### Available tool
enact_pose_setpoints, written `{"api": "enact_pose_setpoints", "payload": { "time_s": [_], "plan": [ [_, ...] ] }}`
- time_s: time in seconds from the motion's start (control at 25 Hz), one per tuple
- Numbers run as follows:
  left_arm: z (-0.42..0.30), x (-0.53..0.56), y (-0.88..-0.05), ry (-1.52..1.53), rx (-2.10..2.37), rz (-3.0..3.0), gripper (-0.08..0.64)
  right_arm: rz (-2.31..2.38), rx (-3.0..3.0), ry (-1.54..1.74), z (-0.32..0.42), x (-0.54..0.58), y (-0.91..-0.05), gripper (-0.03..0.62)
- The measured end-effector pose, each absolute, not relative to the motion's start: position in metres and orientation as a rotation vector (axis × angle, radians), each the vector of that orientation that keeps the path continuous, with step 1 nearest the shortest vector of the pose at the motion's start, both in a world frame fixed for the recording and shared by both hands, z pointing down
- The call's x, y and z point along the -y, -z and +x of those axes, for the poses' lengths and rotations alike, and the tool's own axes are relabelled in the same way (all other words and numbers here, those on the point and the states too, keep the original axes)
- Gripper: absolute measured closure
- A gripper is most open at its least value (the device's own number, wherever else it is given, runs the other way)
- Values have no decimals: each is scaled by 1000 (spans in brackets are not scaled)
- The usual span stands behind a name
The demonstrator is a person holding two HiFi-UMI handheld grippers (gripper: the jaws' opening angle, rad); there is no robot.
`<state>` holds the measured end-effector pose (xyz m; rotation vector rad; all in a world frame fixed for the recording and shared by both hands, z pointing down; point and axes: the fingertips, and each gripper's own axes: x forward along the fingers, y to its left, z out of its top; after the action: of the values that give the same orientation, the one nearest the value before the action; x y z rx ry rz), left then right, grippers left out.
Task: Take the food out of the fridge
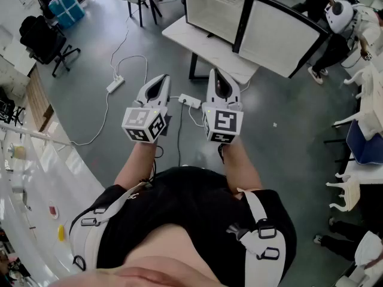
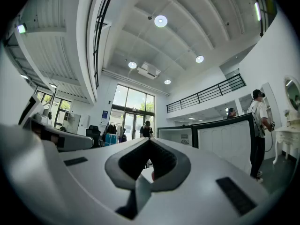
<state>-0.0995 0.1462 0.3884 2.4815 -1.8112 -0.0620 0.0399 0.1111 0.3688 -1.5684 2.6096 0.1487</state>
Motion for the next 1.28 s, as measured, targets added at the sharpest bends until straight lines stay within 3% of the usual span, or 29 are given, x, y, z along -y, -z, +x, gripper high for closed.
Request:
{"api": "enact_pose_setpoints", "payload": {
  "time_s": [1.28],
  "plan": [
    [-125,-112,-412,47,1636,2576,557,-1786,-2497,-176,22,-96,-387,584]
  ]
}}
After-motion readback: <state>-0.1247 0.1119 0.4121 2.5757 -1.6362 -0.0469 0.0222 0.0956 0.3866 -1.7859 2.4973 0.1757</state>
